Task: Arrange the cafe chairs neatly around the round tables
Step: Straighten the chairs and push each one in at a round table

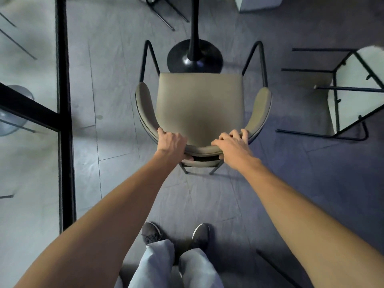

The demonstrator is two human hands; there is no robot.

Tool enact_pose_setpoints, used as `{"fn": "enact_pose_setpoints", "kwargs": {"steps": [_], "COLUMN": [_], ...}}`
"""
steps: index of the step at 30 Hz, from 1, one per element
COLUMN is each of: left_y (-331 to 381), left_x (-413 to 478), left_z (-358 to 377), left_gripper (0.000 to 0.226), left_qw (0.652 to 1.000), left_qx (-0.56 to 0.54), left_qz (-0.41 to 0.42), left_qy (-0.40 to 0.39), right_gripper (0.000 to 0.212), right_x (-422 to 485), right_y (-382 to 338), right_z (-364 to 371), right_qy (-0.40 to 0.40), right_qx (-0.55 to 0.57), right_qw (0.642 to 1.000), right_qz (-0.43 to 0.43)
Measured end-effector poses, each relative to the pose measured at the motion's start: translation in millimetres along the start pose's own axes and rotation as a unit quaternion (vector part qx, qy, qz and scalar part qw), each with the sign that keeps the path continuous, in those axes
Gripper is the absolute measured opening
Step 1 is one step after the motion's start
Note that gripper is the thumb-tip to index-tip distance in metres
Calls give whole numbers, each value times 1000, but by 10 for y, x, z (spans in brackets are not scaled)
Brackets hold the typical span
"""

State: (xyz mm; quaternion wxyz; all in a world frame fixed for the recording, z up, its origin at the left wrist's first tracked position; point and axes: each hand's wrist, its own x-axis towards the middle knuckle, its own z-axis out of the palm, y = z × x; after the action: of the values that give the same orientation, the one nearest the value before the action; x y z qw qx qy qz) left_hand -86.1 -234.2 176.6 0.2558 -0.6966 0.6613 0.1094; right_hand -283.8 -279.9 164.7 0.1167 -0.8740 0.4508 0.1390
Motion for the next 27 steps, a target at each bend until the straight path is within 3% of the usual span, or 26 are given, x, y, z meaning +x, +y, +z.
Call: {"fn": "enact_pose_setpoints", "kwargs": {"steps": [13, 27], "left_y": [-578, -1341], "left_x": [893, 1914], "left_z": [-143, -502], "left_gripper": [60, 60], "left_qw": [988, 986], "left_qx": [-128, -125], "left_qz": [14, 36], "left_qy": [84, 108], "right_gripper": [49, 46], "right_x": [1121, 2285], "right_y": [218, 162], "right_z": [-431, -852], "right_qy": [-21, -2], "right_qx": [-12, -13], "right_qw": [999, 1000], "right_qz": [-31, -13]}}
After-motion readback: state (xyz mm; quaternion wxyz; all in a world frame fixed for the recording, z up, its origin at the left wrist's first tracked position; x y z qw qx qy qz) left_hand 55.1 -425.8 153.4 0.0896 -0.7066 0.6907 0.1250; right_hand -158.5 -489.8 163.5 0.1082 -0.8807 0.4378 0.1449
